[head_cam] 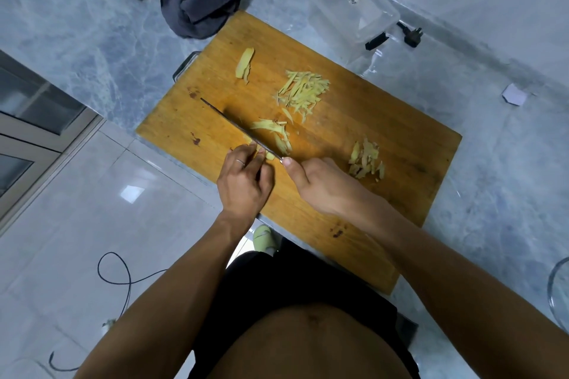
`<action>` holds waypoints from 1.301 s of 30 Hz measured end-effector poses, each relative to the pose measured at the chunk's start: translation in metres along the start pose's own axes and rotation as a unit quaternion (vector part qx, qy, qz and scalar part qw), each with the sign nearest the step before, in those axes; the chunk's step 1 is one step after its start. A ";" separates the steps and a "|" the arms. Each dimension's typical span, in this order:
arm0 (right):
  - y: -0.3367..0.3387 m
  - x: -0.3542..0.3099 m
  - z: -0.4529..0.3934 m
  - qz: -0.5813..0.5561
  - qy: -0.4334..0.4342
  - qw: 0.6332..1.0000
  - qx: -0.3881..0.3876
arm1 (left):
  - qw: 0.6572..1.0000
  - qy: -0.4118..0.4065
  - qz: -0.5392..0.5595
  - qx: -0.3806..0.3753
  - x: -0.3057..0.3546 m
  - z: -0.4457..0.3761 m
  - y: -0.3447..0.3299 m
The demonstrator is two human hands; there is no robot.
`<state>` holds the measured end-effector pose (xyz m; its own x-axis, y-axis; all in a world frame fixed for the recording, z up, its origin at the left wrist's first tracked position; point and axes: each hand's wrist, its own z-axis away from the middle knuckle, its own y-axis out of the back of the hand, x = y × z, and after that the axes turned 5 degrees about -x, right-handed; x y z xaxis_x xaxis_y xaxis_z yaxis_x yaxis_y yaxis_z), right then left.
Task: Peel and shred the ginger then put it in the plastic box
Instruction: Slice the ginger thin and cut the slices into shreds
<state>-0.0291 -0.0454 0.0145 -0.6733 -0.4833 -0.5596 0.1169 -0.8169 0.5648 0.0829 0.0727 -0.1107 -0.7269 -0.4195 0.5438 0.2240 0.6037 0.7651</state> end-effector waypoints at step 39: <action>0.000 0.015 -0.010 -0.006 0.043 0.999 0.014 | 0.997 -0.007 -0.031 -0.066 0.004 -0.001 0.011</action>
<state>-0.0321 -0.0555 0.0001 -0.6093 -0.4996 -0.6157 0.0873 -0.8141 0.5742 0.0830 0.0769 -0.1002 -0.7506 -0.4437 0.4896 0.2614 0.4812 0.8367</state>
